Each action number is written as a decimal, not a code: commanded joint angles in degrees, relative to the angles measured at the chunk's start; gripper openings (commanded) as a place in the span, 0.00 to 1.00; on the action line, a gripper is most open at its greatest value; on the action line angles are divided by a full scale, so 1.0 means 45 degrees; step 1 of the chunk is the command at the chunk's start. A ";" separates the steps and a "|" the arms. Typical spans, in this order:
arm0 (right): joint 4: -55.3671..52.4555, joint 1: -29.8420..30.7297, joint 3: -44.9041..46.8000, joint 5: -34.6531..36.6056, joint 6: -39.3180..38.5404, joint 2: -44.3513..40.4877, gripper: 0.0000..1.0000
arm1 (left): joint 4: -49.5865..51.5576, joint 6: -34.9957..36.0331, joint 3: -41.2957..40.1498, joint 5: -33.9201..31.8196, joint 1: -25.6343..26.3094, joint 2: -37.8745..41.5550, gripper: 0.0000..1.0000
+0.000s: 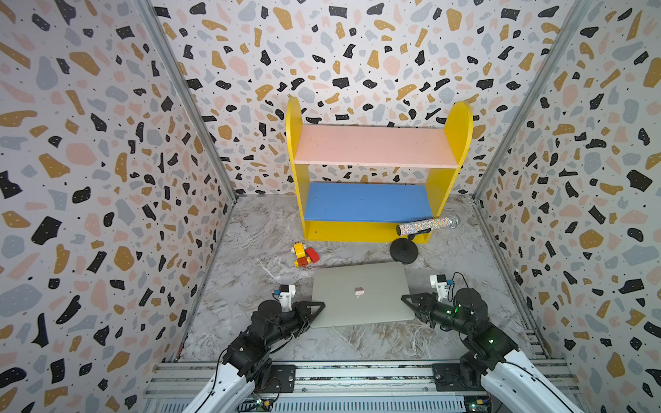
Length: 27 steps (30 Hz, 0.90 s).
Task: Close the laptop lid and set it aside
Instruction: Pick up the laptop from the center of the board.
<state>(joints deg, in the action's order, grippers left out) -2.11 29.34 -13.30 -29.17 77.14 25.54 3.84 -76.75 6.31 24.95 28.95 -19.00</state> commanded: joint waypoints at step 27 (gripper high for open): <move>-0.0741 0.0280 -0.4268 -0.1750 -0.1761 0.0716 0.00 | -0.0247 0.2832 0.5446 0.1195 0.0150 -0.2028 0.13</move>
<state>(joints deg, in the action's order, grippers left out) -8.93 28.73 -28.88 -28.03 74.83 28.10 8.47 -70.08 27.73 22.33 27.97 -27.42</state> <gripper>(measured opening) 0.183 0.224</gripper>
